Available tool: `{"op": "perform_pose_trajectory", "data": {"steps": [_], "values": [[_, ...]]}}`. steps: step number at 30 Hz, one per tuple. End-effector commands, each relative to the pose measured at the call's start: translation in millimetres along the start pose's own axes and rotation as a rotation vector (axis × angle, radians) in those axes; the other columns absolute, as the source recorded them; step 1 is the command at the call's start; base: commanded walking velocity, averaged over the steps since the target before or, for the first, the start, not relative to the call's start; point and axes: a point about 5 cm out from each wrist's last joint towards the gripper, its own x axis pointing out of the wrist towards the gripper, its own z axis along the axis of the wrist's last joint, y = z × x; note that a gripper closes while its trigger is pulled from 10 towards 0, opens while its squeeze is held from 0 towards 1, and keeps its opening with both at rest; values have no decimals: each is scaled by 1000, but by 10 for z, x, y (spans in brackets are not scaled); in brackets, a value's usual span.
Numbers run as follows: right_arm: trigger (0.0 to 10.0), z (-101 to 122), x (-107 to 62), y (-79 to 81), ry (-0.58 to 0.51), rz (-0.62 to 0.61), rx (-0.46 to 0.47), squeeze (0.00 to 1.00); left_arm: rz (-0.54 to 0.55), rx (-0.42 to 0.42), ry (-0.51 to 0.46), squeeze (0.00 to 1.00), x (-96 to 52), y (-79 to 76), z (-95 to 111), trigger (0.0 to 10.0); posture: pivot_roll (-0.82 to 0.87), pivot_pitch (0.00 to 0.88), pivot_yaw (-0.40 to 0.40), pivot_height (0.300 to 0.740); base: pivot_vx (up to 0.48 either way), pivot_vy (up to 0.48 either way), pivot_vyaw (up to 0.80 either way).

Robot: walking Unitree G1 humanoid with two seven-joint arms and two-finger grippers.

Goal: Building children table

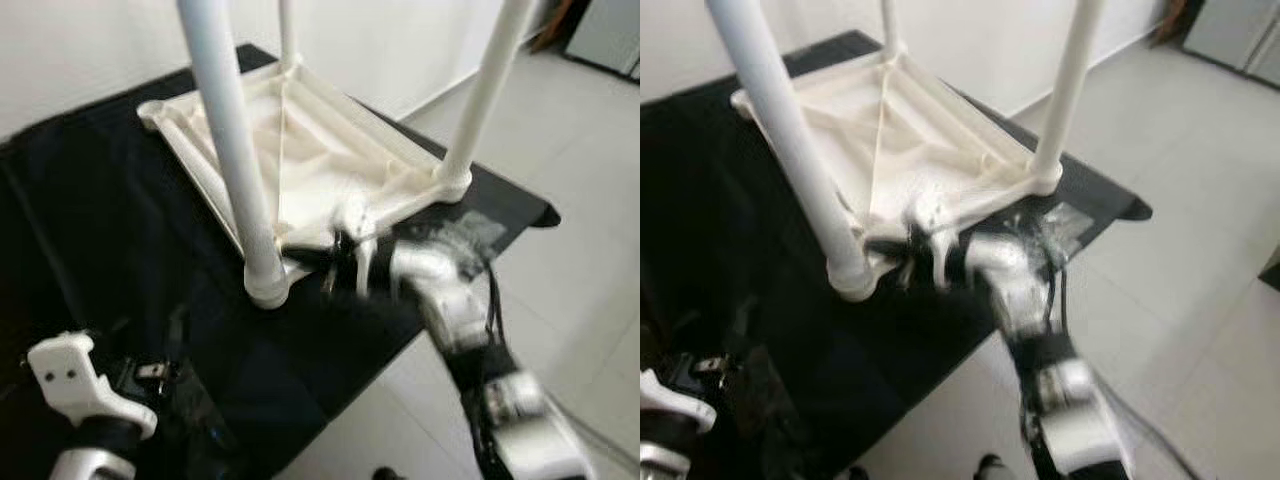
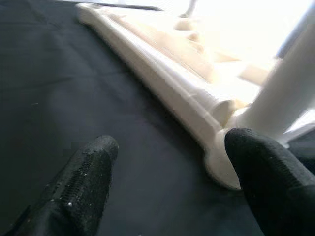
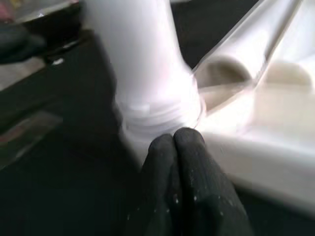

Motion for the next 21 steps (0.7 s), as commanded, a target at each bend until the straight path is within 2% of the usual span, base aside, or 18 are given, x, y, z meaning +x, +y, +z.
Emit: {"op": "perform_pose_trajectory", "data": {"steps": [1,2,3,5,6,8,10,12,14,16,17,19,21], "values": [[10000,240,-34,95,-60,126,-61,1000,-2,12,31,0,3,22,-53,10000,11,223,43,740,0,0,0],[10000,240,-34,95,-60,126,-61,1000,-2,12,31,0,3,22,-53,10000,11,223,43,740,0,0,0],[10000,343,-89,59,-71,188,-97,1000,-6,15,28,0,22,23,-49,10000,16,221,43,740,0,0,0],[10000,550,-158,-106,-78,231,-180,1000,-5,19,20,0,48,31,-35,10000,23,218,41,740,0,0,0],[10000,550,-158,-106,-78,231,-180,1000,-5,19,20,0,48,31,-35,10000,23,218,41,740,0,0,0],[10000,679,-157,-238,-67,213,-247,1000,-2,24,18,0,49,35,-35,10000,27,222,40,740,0,0,0],[10000,726,-141,-278,-65,196,-265,1000,-1,26,21,0,43,34,-41,10000,31,224,40,740,0,0,0],[10000,837,-99,-286,-71,153,-292,1000,3,28,27,0,24,29,-59,10000,38,228,40,740,0,0,0],[10000,837,-99,-286,-71,153,-292,1000,3,28,27,0,24,29,-59,10000,38,228,40,740,0,0,0],[10000,965,11,-297,-105,141,-306,1000,4,28,33,0,0,21,-65,10000,53,238,42,740,0,0,0],[10000,965,11,-297,-105,141,-306,1000,4,28,33,0,0,21,-65,10000,53,238,42,740,0,0,0],[10000,1044,130,-234,-147,222,-291,1000,4,28,35,0,-22,9,-58,10000,67,247,39,740,0,0,0],[10000,1057,164,-197,-154,270,-288,1000,4,28,36,0,-30,6,-54,10000,67,247,39,740,0,0,0]]}}
